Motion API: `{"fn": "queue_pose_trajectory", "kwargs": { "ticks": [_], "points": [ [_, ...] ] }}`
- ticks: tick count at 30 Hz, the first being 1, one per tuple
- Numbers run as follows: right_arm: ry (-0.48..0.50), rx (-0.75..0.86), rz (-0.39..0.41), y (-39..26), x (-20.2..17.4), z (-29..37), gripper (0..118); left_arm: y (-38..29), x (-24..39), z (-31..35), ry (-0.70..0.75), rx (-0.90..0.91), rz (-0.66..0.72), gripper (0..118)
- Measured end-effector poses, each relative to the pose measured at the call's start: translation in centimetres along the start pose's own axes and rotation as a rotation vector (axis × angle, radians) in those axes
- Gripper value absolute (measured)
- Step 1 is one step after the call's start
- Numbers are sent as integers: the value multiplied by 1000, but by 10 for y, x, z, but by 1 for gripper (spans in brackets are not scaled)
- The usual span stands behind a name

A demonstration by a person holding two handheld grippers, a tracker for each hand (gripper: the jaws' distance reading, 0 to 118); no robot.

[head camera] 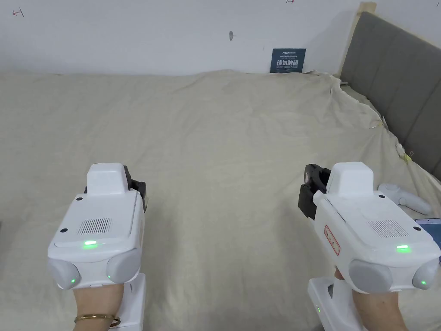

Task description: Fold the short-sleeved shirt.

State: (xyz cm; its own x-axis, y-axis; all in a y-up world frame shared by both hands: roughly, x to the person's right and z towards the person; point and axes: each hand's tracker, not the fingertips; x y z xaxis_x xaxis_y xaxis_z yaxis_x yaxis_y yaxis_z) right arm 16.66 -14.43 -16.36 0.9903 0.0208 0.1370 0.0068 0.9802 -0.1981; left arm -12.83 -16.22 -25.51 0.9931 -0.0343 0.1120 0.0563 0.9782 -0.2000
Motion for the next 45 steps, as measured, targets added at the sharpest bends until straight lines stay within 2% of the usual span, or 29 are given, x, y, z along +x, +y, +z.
{"fn": "queue_pose_trajectory", "kwargs": {
  "ticks": [2,4,5,6,9,13,15,19,45],
  "points": [
    [6,-1,-9,1,0,1,0,0,0,0,-4,-2,8,19],
    [3,1,-13,2,0,1,3,0,0,0,-4,-6,2,64],
    [3,1,-18,3,0,1,9,0,0,0,-10,-9,0,78],
    [4,0,-23,3,0,1,29,0,0,0,-12,-8,0,86],
    [13,-6,-28,4,1,0,95,-1,2,2,-4,2,-12,90],
    [-3,-5,-18,4,-1,1,102,0,1,1,-3,-6,-11,117],
    [-14,-12,-20,3,-1,0,118,1,2,1,1,-3,-13,118],
    [-14,-13,-42,4,2,-1,118,2,2,2,-10,2,-29,118],
    [-18,4,-30,10,0,0,118,3,1,4,-11,14,-15,118]
  ]
}}
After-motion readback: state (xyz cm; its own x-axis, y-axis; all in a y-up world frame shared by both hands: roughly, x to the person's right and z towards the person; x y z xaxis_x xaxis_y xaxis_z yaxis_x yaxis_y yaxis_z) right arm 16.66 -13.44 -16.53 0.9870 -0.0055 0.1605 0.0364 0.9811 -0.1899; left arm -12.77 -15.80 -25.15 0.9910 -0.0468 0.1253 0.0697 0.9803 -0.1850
